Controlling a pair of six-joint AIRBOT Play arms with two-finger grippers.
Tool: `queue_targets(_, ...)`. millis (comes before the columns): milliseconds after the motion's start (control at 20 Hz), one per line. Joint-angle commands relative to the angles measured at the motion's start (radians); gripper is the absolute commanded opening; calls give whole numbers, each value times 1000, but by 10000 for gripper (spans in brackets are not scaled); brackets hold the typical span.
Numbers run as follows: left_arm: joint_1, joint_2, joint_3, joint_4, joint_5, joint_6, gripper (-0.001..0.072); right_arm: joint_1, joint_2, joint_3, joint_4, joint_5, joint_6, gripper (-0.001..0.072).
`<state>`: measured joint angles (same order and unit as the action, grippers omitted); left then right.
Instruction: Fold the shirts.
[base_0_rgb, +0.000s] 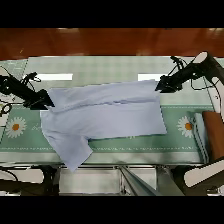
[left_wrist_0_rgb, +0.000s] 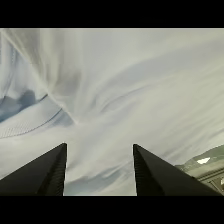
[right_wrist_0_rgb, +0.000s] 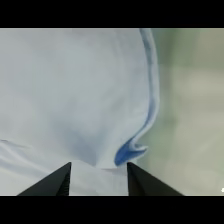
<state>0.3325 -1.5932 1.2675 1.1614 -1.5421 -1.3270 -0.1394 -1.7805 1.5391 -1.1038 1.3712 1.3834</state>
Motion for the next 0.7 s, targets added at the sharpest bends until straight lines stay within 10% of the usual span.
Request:
queue_targets(0, 56, 70, 2, 41, -11, -51, 507, -79, 67, -4, -114, 73, 37, 409)
queue_targets(300, 336, 457, -328, 10, 193, -144, 507, -319, 389, -519, 44, -167, -51, 408)
queue_targets(650, 474, 589, -702, 38, 143, -167, 509, -312, 596, -984, 390, -300, -275, 408)
